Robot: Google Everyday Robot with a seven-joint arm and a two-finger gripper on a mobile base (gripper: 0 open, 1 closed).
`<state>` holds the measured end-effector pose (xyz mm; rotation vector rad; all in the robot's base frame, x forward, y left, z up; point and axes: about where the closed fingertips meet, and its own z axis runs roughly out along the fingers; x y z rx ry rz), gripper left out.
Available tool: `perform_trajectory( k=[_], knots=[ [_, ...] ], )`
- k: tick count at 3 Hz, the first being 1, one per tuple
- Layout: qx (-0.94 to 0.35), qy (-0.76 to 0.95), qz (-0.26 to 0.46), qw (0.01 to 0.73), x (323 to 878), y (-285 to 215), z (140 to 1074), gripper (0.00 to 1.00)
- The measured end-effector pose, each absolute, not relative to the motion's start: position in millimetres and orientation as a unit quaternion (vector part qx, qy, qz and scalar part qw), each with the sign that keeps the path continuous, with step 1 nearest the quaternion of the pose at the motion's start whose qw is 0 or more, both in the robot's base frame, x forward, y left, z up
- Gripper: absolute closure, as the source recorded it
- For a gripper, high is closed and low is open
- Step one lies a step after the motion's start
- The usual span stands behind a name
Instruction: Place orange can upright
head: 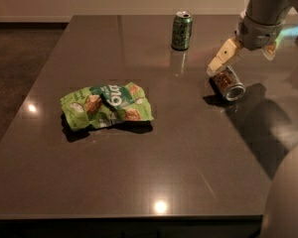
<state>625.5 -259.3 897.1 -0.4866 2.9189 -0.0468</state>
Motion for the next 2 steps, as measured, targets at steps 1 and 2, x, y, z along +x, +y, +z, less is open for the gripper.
perform_trajectory(
  k=[1,2],
  knots=[
    [-0.135,0.987,-0.01,0.082,631,-256,884,0.0],
    [-0.122,0.99,-0.006,0.074,638,-253,874,0.0]
  ],
)
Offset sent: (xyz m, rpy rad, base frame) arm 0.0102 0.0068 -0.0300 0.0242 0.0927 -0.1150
